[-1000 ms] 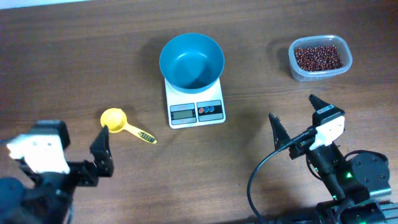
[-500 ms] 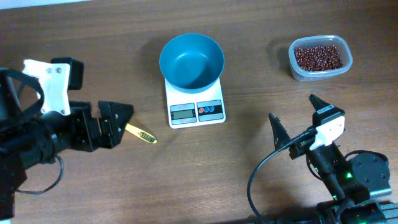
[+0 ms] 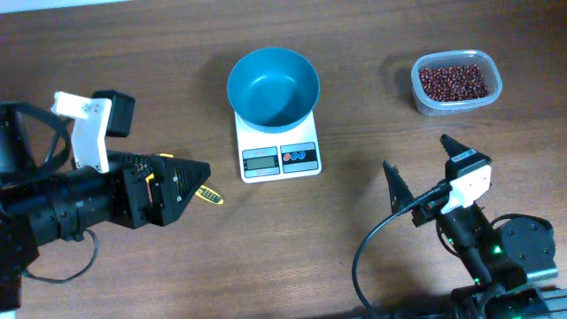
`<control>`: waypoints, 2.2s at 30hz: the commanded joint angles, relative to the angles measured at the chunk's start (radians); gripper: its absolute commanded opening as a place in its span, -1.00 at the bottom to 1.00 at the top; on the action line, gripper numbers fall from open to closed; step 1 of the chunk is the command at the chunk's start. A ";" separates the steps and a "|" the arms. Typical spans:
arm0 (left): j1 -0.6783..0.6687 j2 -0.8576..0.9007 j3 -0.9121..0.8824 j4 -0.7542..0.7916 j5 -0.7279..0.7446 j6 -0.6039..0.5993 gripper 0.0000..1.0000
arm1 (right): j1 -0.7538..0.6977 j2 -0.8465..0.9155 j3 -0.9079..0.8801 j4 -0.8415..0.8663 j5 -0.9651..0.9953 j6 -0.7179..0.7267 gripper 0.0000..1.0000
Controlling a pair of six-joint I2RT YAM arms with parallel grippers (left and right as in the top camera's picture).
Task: Scoop item into bowl and weigh 50g on scale
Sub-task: 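Move the left gripper toward the yellow scoop's handle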
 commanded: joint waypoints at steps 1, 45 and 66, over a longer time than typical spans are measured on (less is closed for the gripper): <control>0.005 0.004 0.018 -0.006 -0.101 -0.136 0.97 | 0.008 -0.006 -0.006 -0.003 -0.002 0.002 0.97; 0.005 0.067 0.018 -0.063 -0.510 -0.603 0.96 | 0.008 -0.006 -0.006 -0.003 -0.002 0.002 0.97; 0.005 0.318 -0.009 -0.098 -0.705 -0.871 0.72 | 0.008 -0.006 -0.006 -0.003 -0.002 0.002 0.97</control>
